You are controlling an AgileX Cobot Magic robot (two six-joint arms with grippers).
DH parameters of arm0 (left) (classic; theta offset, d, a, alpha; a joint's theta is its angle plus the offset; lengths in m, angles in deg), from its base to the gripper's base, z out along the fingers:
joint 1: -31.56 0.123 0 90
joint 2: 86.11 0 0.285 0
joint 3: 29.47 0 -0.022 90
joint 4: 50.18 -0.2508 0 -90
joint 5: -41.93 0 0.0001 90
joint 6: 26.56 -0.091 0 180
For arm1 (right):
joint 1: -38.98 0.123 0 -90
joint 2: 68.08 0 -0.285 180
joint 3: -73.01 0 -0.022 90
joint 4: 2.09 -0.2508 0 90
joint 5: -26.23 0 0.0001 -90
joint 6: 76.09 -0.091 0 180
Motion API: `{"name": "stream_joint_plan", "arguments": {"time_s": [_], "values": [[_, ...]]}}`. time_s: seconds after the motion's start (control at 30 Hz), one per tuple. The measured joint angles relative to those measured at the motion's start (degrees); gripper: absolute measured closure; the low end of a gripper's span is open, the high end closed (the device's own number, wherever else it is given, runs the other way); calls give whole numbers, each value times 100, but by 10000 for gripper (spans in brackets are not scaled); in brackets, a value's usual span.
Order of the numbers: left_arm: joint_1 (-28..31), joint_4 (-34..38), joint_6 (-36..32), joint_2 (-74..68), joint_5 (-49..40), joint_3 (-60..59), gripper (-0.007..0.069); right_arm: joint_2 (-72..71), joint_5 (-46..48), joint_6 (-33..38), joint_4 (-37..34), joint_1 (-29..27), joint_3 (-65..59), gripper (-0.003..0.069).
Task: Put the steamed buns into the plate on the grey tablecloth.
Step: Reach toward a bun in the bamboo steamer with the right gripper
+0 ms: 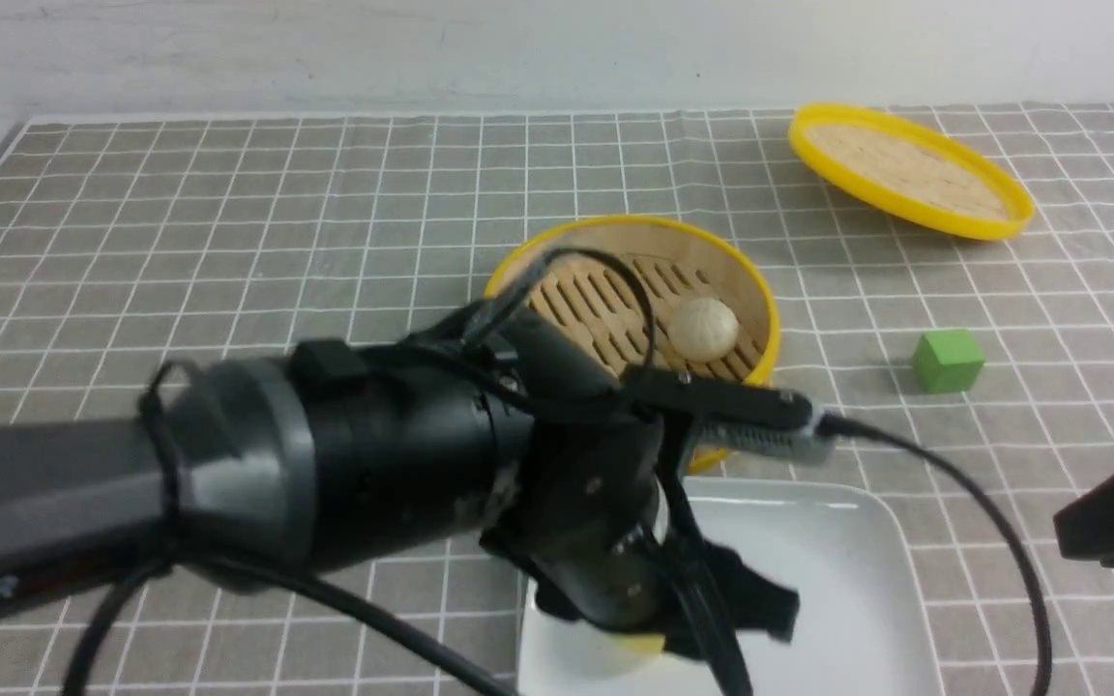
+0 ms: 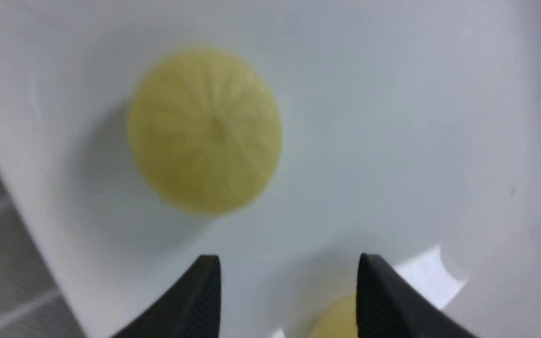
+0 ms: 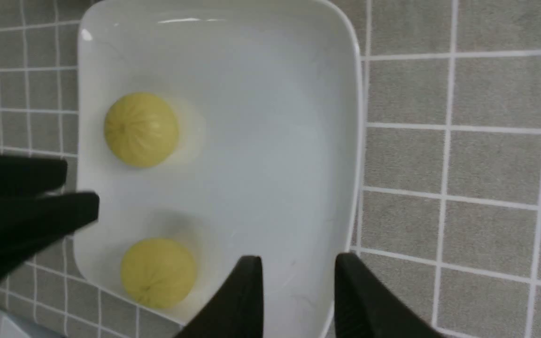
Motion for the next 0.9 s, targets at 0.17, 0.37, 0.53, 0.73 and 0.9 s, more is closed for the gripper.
{"name": "stream_joint_plan", "arguments": {"time_s": [0.17,0.37,0.53,0.73,0.9], "values": [[1034,-833,77,655,-930,678,508,328,344,453,-366,53,384,498],[2257,-901,-646,1048,-1860,736,617,1153,166,585,-311,752,1222,664],[3054,-8,-1772,1085,-2258,708,617,2540,-292,410,361,1782,2738,660],[3579,1007,-2573,1094,-2248,381,617,4085,-454,-344,1758,2533,4512,540],[3660,1053,-2675,1094,-2147,239,615,5029,-651,-755,2453,2654,5373,397]]}}
